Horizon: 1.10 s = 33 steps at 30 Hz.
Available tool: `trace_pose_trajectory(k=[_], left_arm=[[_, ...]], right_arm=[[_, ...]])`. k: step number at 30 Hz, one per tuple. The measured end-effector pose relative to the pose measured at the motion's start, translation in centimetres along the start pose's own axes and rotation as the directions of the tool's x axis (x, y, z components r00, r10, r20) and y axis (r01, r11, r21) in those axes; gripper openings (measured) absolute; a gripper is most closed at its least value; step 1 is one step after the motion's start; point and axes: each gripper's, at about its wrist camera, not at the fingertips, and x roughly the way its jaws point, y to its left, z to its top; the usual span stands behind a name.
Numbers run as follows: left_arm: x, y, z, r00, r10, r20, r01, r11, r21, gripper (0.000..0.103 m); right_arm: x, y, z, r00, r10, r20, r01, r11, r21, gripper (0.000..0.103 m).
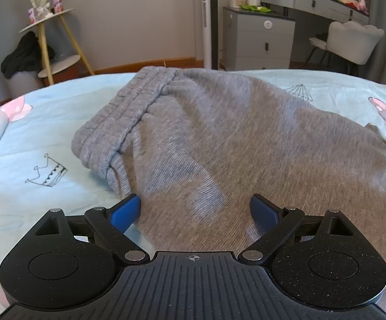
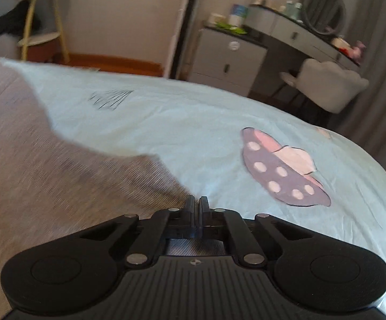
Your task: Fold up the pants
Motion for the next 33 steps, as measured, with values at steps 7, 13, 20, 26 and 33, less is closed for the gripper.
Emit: trace_pose_trajectory(k=[7, 13, 20, 26, 33], left_arm=[[-2.0, -0.6, 0.2, 0.999, -0.039, 0.021, 0.039, 0.999, 0.001, 0.092], [-4.1, -5.7, 0.4, 0.990, -0.128, 0.061, 0.117, 0.982, 0.150, 0.093], [-7.1, -11.5, -0.5, 0.952, -0.307, 0.017, 0.295, 0.928, 0.227, 0.093], [-7.2, -15.7, -3.4, 0.918, -0.394, -0.055, 0.396, 0.892, 0.219, 0.094], [-5.6, -18.0, -5.3, 0.918, -0.391, -0.063, 0.394, 0.885, 0.249, 0.094]], right_arm=[[-5.4, -4.8, -1.6, 0.997, 0.002, 0.083, -0.021, 0.972, 0.233, 0.005], [-9.4, -6.8, -8.2, 0.982, 0.185, 0.038, -0.186, 0.911, 0.369, 0.008], [-10.5, -11.7, -10.7, 0.998, -0.062, -0.001, 0.053, 0.846, 0.531, 0.019], [-18.5, -19.9, -17.8, 0.994, -0.099, 0.053, 0.018, 0.603, 0.797, 0.036], [-29.5, -28.1, -34.2, 0.929, -0.331, -0.167, 0.240, 0.196, 0.951, 0.037]])
